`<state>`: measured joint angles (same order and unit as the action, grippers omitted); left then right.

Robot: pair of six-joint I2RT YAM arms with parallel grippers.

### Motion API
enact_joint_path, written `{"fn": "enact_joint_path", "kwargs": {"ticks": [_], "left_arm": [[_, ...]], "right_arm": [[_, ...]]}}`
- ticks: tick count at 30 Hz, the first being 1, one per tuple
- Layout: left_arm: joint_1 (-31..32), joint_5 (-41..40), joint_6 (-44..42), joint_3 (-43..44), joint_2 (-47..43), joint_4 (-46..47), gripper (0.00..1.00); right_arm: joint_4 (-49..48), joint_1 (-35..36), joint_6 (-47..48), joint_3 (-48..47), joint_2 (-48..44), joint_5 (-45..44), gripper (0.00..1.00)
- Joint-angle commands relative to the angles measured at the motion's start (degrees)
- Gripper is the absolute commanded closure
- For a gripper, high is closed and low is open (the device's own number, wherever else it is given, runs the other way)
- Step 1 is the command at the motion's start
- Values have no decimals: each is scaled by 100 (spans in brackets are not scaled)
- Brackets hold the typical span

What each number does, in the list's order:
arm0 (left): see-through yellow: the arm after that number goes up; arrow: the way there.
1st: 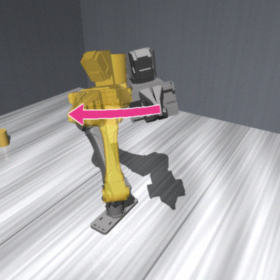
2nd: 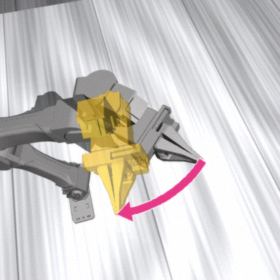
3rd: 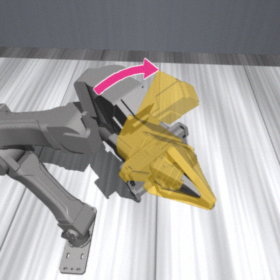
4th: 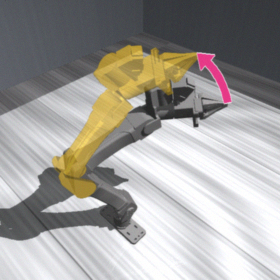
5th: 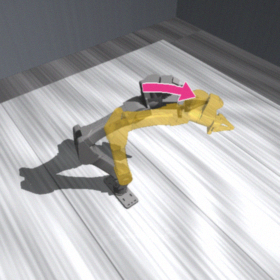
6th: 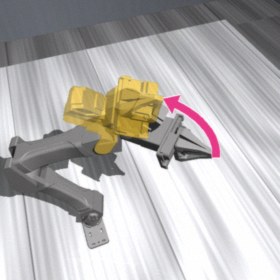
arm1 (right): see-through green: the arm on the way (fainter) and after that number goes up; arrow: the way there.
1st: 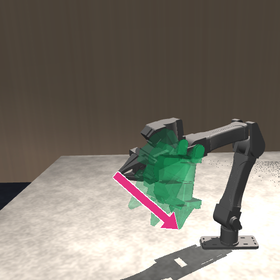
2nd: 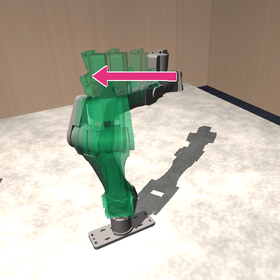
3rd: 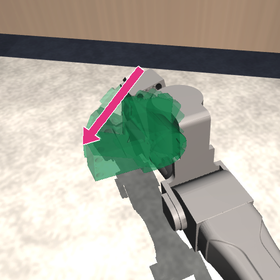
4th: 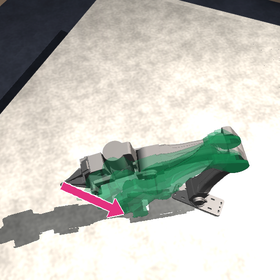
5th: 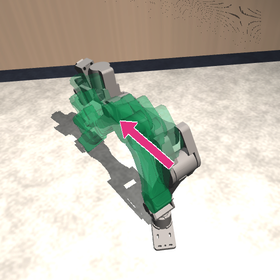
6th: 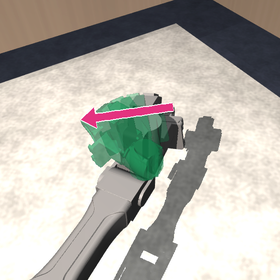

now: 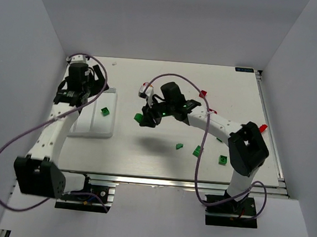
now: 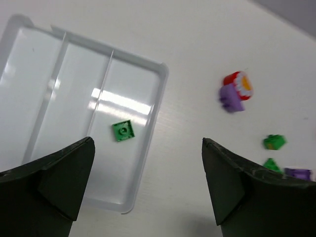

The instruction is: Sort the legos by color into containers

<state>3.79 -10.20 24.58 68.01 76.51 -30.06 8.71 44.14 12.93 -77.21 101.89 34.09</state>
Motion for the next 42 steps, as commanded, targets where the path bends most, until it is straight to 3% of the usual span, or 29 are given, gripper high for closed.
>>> {"fn": "enact_joint_path", "kwargs": {"ticks": [1, 5, 7, 14, 24, 27, 33, 35, 38, 42], "left_arm": [[-37, 175, 187, 143, -1056, -148, 2], [-36, 439, 503, -94, -1787, -184, 2], [-36, 571, 627, -270, -2147, -97, 2], [-36, 940, 812, -429, -2720, -87, 2], [-45, 967, 970, -613, -3019, 132, 2], [-36, 993, 996, -596, -3010, 115, 2], [-45, 1274, 1251, -709, -3002, 123, 2], [-45, 1336, 1330, -797, -3071, 176, 2], [-36, 1432, 1497, -912, -3221, 325, 2], [-36, 1546, 1418, -851, -3292, 413, 2]], "right_arm": [[-790, 349, -570, -347, 356, -313, 100], [-2255, 473, -993, -365, 797, -306, 100], [-2487, 569, -1169, -714, 1227, -280, 100], [-2497, 894, -1485, -2506, 2581, -429, 100], [-2611, 1035, -1618, -3493, 3671, -534, 95], [-2673, 1061, -1609, -3739, 3890, -596, 88], [-2611, 1062, -1337, -3916, 4059, -667, 48], [-2602, 1062, -1311, -3785, 3997, -562, 42], [-2594, 1018, -1310, -3565, 3673, -368, 35], [-2506, 764, -925, -3073, 2979, -86, 11]]}}
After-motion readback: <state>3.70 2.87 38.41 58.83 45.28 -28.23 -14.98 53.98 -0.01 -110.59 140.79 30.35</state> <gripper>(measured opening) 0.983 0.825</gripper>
